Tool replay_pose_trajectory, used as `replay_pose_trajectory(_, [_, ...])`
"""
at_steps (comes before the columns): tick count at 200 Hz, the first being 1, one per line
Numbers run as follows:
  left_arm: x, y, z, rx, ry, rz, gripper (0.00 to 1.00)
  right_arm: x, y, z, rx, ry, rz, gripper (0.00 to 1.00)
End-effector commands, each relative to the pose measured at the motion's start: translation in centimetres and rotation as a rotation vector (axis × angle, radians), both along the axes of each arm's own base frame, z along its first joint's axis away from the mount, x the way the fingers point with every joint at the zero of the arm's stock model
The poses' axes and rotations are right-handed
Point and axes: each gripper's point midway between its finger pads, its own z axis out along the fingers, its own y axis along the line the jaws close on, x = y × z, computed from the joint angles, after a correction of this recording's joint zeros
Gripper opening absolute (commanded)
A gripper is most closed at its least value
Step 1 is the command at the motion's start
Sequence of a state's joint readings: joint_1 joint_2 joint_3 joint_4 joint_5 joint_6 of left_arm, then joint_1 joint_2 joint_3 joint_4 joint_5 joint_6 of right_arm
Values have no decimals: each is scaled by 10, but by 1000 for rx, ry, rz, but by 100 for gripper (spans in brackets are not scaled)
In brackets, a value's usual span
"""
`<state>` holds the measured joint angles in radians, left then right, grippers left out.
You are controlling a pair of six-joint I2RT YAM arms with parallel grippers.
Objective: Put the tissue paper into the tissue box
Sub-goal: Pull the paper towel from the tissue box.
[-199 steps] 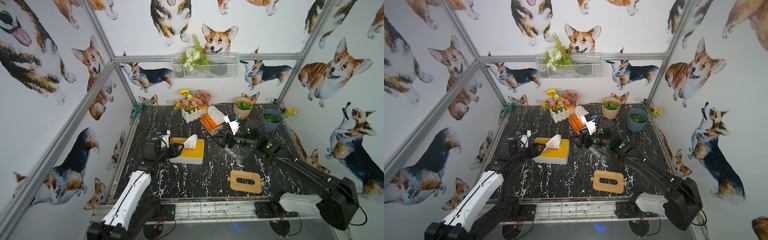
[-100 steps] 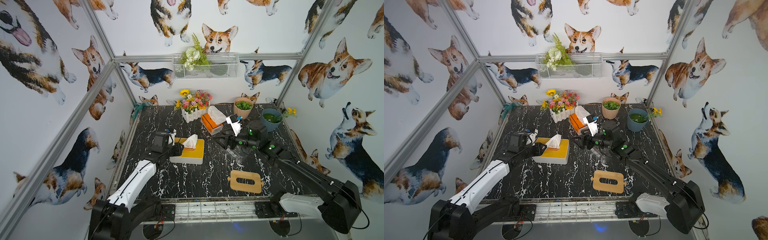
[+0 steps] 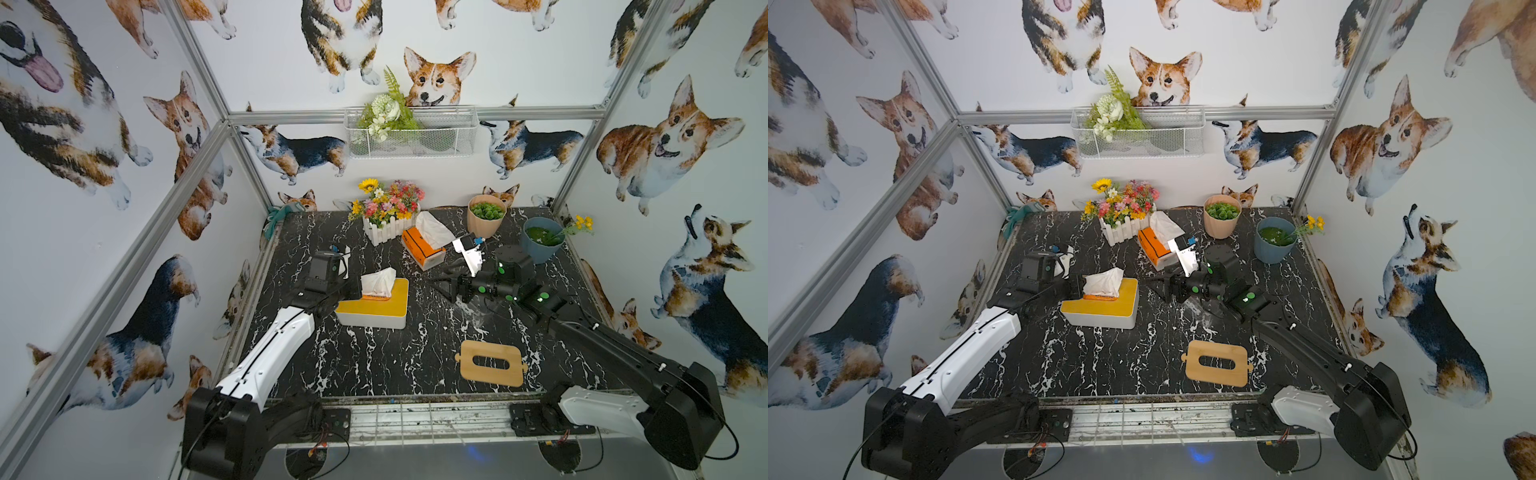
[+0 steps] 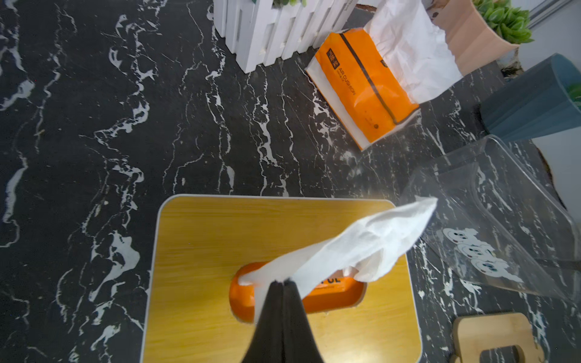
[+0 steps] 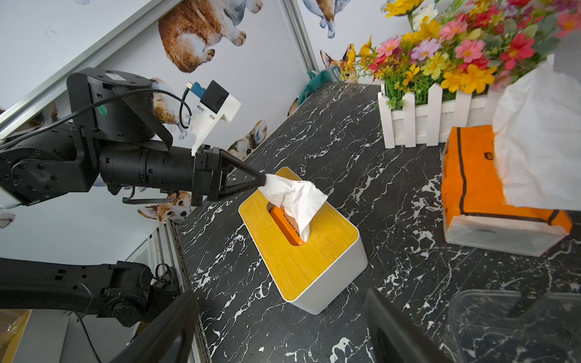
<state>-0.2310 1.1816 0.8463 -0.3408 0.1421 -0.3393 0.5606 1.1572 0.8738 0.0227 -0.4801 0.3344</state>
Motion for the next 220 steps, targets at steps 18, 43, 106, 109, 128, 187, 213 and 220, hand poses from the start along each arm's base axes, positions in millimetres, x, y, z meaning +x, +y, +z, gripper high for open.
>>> replay_pose_trajectory(18, [14, 9, 0, 56, -21, 42, 0, -9, 7, -8, 47, 67, 44, 86])
replay_pose_trajectory(43, [21, 11, -7, 60, -10, 64, 0, -13, 8, -15, 47, 98, 60, 87])
replay_pose_trajectory(106, [40, 6, -8, 35, -5, 75, 9, -24, 19, -29, 26, 128, 83, 89])
replay_pose_trajectory(109, [40, 6, -8, 34, -4, 75, 10, -24, 20, -30, 24, 130, 84, 89])
replay_pose_trajectory(128, [42, 7, -2, 19, -8, 76, 21, -29, 29, -37, 7, 147, 91, 92])
replay_pose_trajectory(187, [5, 22, 22, -119, -97, 135, 82, -31, 64, -68, 63, 302, 62, 100])
replay_pose_trajectory(213, [-15, 32, 5, -194, -60, 169, 95, -27, 78, -89, 64, 373, 30, 100])
replay_pose_trajectory(220, [-19, 35, 0, -223, -51, 177, 96, -26, 81, -93, 62, 386, 22, 100])
